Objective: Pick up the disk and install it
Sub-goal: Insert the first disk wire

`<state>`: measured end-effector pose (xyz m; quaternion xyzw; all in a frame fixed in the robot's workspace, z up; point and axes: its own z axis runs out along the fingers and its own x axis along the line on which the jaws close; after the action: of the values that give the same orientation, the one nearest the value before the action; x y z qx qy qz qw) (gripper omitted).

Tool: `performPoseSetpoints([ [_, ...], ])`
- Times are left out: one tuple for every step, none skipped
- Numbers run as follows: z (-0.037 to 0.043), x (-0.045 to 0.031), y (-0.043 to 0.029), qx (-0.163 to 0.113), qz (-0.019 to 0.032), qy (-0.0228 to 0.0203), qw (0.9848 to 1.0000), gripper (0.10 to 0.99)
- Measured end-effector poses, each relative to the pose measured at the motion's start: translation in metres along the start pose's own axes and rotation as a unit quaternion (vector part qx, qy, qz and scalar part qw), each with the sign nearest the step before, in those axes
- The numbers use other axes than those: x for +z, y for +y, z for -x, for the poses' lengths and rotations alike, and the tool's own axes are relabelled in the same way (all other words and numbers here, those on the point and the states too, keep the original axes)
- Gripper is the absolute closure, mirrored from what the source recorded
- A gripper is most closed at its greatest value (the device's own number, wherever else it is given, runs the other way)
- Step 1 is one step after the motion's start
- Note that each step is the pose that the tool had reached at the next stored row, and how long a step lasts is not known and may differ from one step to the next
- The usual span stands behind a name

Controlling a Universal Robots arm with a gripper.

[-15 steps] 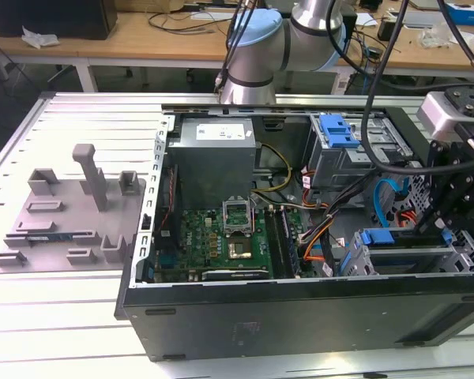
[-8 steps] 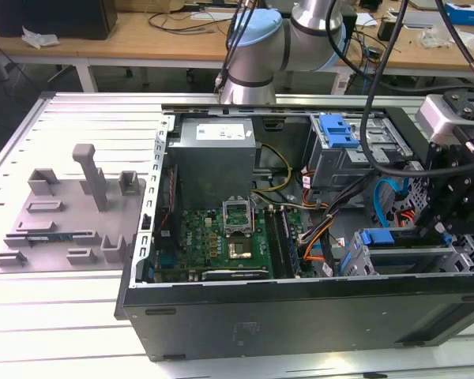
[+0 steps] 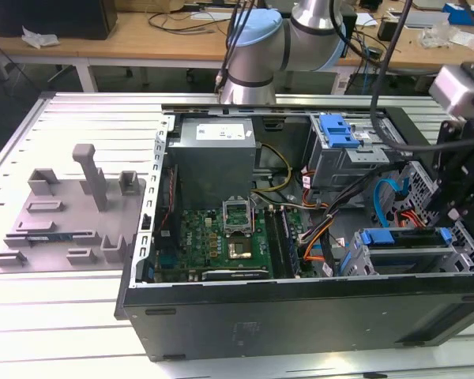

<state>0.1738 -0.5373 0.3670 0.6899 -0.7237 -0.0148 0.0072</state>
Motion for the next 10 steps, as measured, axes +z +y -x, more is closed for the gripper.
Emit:
performPoseSetpoints([
  [0.0005, -0.0034, 0.0001, 0.0, -0.0001, 0.0001, 1.0, 0.78],
  [0.0015, -0.0065, 0.0003, 0.0, -0.0003, 0.0006, 1.0, 0.78],
  [0.0026, -0.0085, 0.0004, 0.0, -0.0004, 0.0011, 1.0, 0.78],
  [0.0041, -0.0104, 0.0005, 0.0, -0.0005, 0.0017, 1.0, 0.78],
  [0.0044, -0.0106, 0.0005, 0.0, -0.0005, 0.0019, 1.0, 0.78],
  [0.0044, -0.0105, 0.0005, 0.0, -0.0005, 0.0019, 1.0, 0.78],
  [0.0045, -0.0106, 0.0005, 0.0, -0.0005, 0.002, 1.0, 0.78],
  [0.0045, -0.0105, 0.0005, 0.0, -0.0006, 0.0019, 1.0, 0.78],
  [0.0046, -0.0106, 0.0006, 0.0, -0.0006, 0.002, 1.0, 0.78],
  [0.0046, -0.0105, 0.0006, 0.0, -0.0006, 0.002, 1.0, 0.78],
])
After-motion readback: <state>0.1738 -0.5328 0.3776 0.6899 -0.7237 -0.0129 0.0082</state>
